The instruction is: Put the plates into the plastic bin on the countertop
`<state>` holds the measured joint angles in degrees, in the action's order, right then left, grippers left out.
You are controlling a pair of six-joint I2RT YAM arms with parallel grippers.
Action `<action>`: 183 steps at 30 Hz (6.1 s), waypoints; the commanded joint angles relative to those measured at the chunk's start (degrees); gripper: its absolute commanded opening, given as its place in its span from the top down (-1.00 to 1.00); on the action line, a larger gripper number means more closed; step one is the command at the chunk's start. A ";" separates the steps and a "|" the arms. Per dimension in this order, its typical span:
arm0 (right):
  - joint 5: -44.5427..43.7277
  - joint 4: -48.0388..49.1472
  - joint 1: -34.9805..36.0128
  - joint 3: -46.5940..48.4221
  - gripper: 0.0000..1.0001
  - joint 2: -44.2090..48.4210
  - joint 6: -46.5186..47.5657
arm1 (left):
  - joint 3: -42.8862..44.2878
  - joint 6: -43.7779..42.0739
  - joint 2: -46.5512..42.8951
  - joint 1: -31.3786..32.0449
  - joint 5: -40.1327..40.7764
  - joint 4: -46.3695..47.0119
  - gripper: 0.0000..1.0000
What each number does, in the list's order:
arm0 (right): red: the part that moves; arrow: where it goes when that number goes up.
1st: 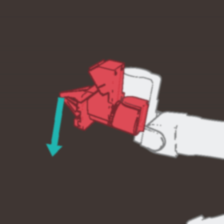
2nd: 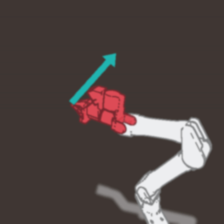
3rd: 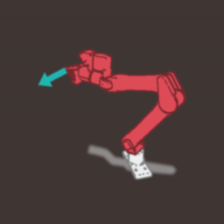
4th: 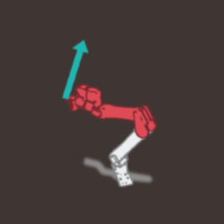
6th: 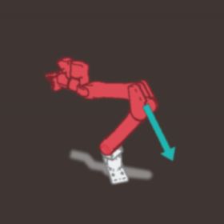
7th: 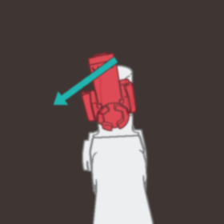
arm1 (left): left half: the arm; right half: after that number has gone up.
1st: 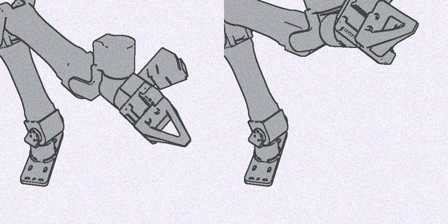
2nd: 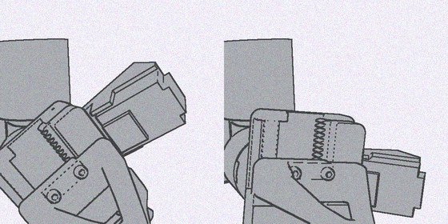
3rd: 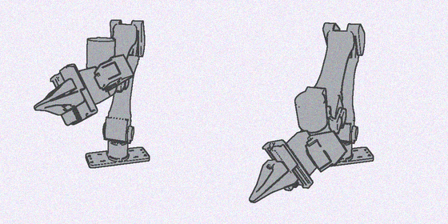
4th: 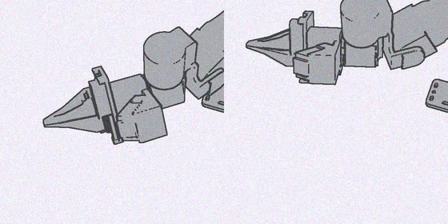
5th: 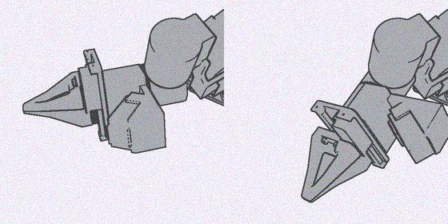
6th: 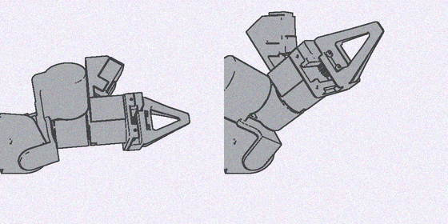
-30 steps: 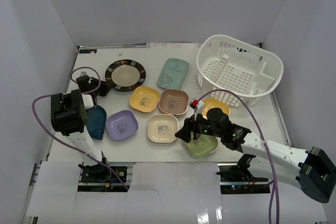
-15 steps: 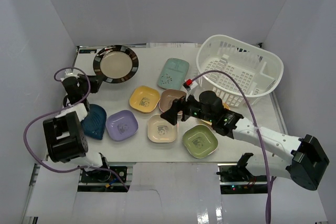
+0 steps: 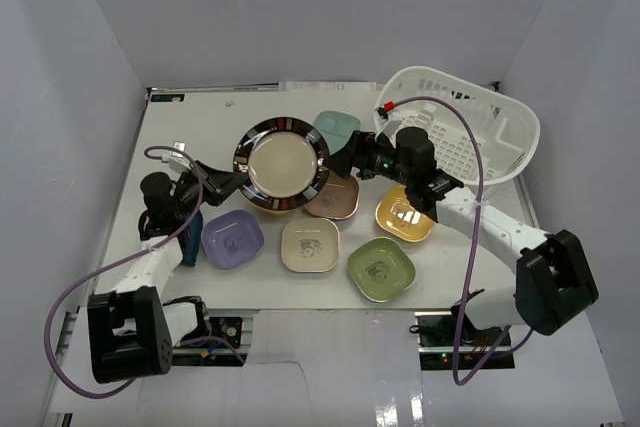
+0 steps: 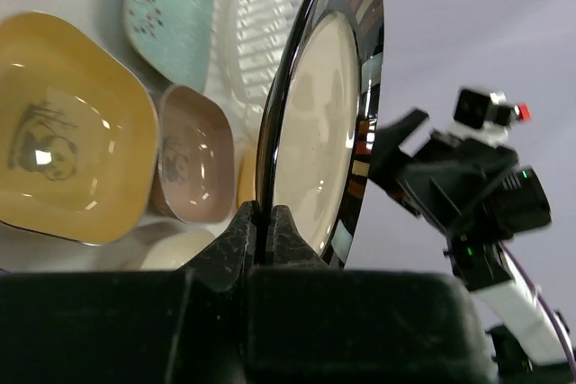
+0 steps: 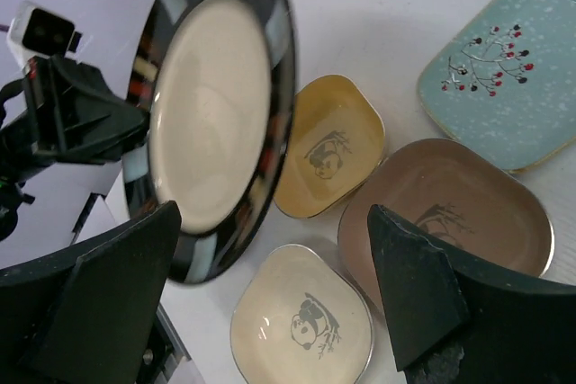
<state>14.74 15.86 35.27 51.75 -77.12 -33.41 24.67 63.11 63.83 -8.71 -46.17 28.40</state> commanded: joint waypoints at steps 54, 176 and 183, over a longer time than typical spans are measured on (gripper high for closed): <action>-13.33 -7.42 -47.66 -2.43 -0.13 0.04 -0.08 | 13.65 -37.89 -2.66 31.91 21.91 -54.86 -0.78; -4.44 -29.63 -28.59 17.60 0.57 27.12 10.02 | 115.86 -25.58 69.49 58.98 45.03 -54.95 1.00; -23.43 -32.12 -29.46 12.77 -0.61 25.27 18.82 | 109.65 -29.09 65.73 60.30 49.76 -53.98 1.00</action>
<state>-0.93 -15.86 6.37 65.30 -51.53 -18.92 137.01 35.53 135.98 51.05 0.03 -28.40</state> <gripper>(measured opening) 0.799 0.020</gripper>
